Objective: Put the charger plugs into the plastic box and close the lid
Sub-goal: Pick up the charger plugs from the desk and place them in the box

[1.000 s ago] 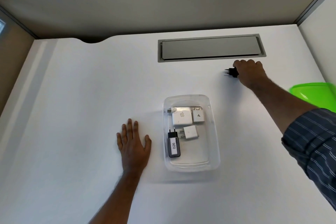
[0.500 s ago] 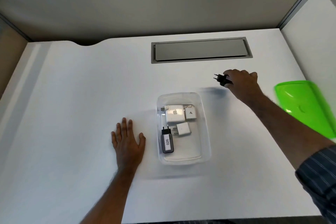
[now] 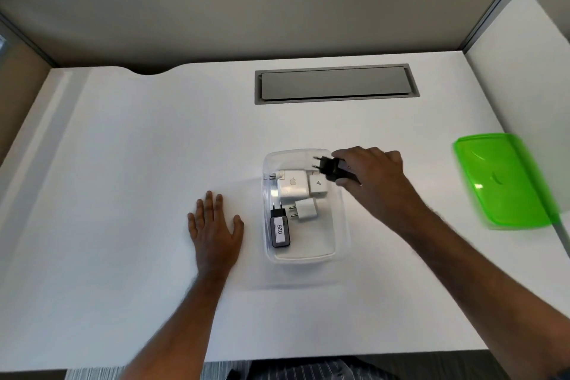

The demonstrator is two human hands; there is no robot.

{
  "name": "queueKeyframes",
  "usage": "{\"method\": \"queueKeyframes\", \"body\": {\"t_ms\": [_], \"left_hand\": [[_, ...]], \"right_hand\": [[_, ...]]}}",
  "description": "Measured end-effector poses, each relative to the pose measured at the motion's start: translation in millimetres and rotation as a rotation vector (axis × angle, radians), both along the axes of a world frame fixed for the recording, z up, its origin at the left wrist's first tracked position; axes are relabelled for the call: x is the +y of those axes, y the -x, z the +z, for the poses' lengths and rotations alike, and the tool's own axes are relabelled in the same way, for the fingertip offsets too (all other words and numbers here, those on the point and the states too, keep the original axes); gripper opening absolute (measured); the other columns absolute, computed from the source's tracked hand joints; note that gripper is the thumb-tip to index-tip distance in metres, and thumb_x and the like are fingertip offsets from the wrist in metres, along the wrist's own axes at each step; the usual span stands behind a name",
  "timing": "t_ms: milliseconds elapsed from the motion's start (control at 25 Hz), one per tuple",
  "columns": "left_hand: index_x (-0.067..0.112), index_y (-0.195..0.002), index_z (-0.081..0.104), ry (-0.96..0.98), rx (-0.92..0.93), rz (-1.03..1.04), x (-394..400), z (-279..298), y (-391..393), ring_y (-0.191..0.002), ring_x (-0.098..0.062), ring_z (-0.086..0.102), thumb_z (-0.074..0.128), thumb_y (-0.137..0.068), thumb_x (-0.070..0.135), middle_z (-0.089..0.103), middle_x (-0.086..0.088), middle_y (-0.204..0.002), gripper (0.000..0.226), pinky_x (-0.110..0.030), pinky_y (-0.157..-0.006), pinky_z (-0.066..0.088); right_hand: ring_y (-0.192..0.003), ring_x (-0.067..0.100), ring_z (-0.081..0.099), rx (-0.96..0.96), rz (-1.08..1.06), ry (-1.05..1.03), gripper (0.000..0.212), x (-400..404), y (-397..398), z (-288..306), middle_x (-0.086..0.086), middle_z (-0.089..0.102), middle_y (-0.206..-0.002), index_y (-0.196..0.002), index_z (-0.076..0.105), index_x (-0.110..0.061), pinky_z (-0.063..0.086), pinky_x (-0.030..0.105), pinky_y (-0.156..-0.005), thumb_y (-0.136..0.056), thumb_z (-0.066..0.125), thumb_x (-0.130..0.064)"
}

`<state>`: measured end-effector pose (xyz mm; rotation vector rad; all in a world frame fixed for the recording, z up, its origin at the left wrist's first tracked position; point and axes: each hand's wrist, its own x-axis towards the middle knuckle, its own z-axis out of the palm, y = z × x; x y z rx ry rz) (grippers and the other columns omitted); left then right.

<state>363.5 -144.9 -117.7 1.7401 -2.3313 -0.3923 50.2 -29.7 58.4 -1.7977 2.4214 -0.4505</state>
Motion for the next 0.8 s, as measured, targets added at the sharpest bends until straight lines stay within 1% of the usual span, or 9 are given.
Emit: {"method": "queueKeyframes", "body": {"t_ms": [80, 160, 240, 360, 480, 560, 640, 800], "left_hand": [[0.018, -0.158, 0.030, 0.001, 0.005, -0.002, 0, 0, 0, -0.158, -0.027, 0.018, 0.039, -0.094, 0.047, 0.025, -0.005, -0.170, 0.070, -0.051, -0.129, 0.010], [0.018, -0.158, 0.031, 0.003, 0.006, -0.007, 0, 0, -1, -0.158, -0.028, 0.018, 0.039, -0.094, 0.047, 0.025, -0.005, -0.170, 0.070, -0.052, -0.129, 0.011], [0.017, -0.157, 0.032, 0.006, 0.007, -0.004, 0, -1, -1, -0.158, -0.028, 0.018, 0.039, -0.095, 0.046, 0.025, -0.005, -0.170, 0.070, -0.052, -0.129, 0.011], [0.017, -0.157, 0.032, 0.010, 0.016, -0.006, 0, -1, -2, -0.158, -0.029, 0.019, 0.039, -0.095, 0.047, 0.026, -0.006, -0.169, 0.070, -0.052, -0.129, 0.011], [0.016, -0.157, 0.032, 0.015, 0.017, -0.012, 0, -1, -2, -0.158, -0.029, 0.019, 0.040, -0.095, 0.047, 0.026, -0.007, -0.169, 0.069, -0.053, -0.129, 0.012], [0.016, -0.157, 0.033, 0.016, 0.019, -0.009, 0, -1, -2, -0.158, -0.030, 0.020, 0.041, -0.095, 0.046, 0.027, -0.007, -0.169, 0.069, -0.053, -0.129, 0.012], [0.015, -0.157, 0.034, 0.017, 0.016, -0.004, 0, 1, -1, -0.157, -0.030, 0.020, 0.042, -0.095, 0.045, 0.027, -0.007, -0.169, 0.069, -0.053, -0.129, 0.012], [0.014, -0.157, 0.034, 0.009, 0.015, -0.004, 1, 3, 0, -0.158, -0.030, 0.020, 0.045, -0.095, 0.043, 0.027, -0.007, -0.169, 0.068, -0.053, -0.129, 0.012]], "right_hand": [[-0.104, 0.021, 0.060, -0.026, 0.065, -0.025, 0.046, 4, -22, 1, -0.013, 0.068, -0.115, -0.125, 0.058, -0.034, 0.033, 0.041, -0.086, -0.082, 0.074, -0.036], [-0.106, 0.022, 0.059, -0.074, 0.111, -0.092, 0.046, 6, -41, -6, -0.012, 0.068, -0.115, -0.124, 0.058, -0.033, 0.033, 0.042, -0.088, -0.082, 0.074, -0.037], [-0.107, 0.023, 0.061, -0.073, 0.167, -0.172, 0.042, 8, -58, -20, -0.011, 0.067, -0.113, -0.121, 0.058, -0.032, 0.032, 0.042, -0.088, -0.082, 0.073, -0.038], [-0.110, 0.021, 0.060, 0.014, 0.250, -0.274, 0.041, 13, -71, -44, -0.010, 0.066, -0.112, -0.118, 0.058, -0.028, 0.032, 0.040, -0.085, -0.082, 0.074, -0.037], [-0.100, 0.022, 0.063, 0.137, 0.290, -0.354, 0.039, 16, -74, -57, -0.008, 0.066, -0.105, -0.113, 0.058, -0.024, 0.034, 0.040, -0.080, -0.080, 0.076, -0.036], [-0.093, 0.024, 0.063, 0.185, 0.307, -0.384, 0.035, 16, -75, -60, -0.006, 0.065, -0.099, -0.108, 0.058, -0.021, 0.034, 0.040, -0.078, -0.079, 0.076, -0.030], [-0.088, 0.025, 0.063, 0.224, 0.313, -0.399, 0.029, 16, -75, -61, -0.004, 0.065, -0.096, -0.104, 0.058, -0.019, 0.034, 0.039, -0.077, -0.079, 0.073, -0.020], [-0.088, 0.026, 0.061, 0.288, 0.329, -0.422, 0.027, 11, -79, -58, 0.000, 0.062, -0.097, -0.105, 0.059, -0.016, 0.031, 0.038, -0.078, -0.081, 0.060, -0.003]]}}
